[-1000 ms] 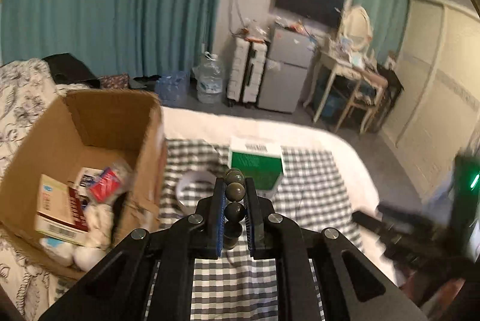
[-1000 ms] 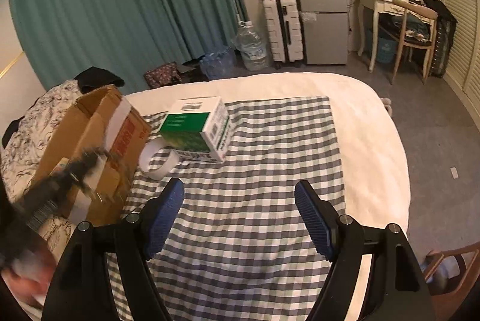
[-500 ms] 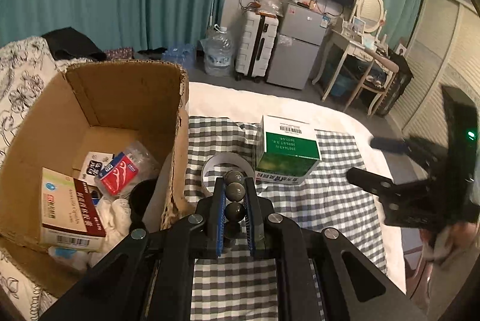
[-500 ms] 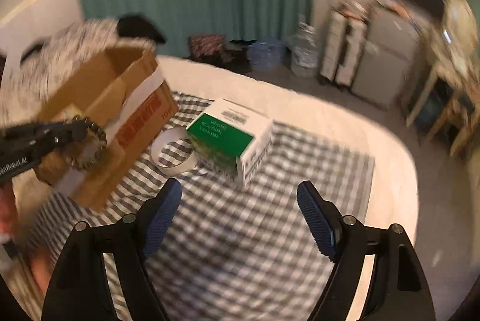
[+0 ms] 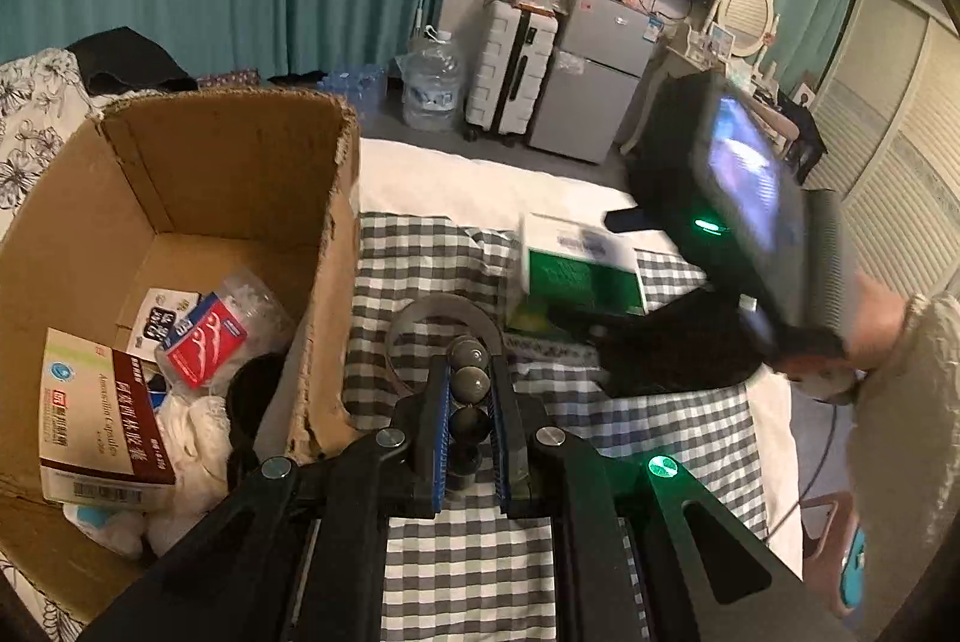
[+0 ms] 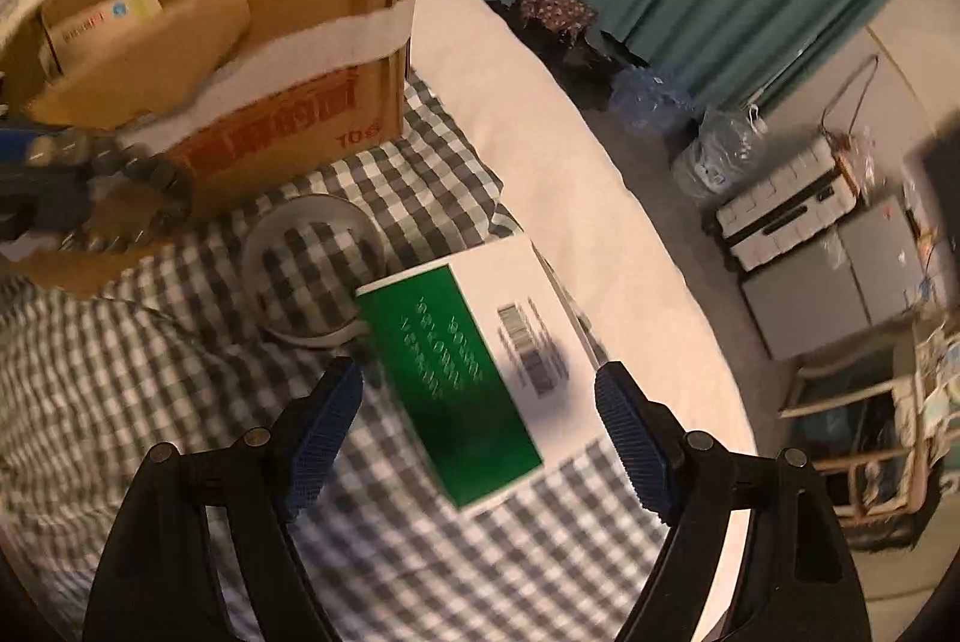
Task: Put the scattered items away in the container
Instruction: 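Hold the bracelet in the left tool while the right reaches the green-white box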
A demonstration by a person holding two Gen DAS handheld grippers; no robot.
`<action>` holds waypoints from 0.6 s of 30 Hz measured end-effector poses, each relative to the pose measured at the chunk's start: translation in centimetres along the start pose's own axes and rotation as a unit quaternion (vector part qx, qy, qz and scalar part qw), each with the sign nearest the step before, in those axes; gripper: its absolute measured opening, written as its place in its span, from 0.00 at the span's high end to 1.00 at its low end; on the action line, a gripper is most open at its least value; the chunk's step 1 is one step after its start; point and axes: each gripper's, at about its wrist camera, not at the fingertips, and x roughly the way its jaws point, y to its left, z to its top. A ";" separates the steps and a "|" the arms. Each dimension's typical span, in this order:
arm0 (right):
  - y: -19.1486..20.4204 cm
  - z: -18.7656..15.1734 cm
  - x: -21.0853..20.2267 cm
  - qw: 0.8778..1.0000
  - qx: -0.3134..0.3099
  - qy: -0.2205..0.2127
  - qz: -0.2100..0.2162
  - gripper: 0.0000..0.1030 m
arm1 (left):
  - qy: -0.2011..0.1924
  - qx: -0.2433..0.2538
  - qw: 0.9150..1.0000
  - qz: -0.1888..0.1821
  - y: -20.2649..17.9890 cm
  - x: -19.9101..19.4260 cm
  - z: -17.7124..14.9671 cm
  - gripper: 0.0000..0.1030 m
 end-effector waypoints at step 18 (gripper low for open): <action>0.1 1.9 4.2 0.995 0.062 0.005 -0.074 0.01 | 0.009 -0.001 1.000 -0.003 -0.1 0.0 -0.4 0.89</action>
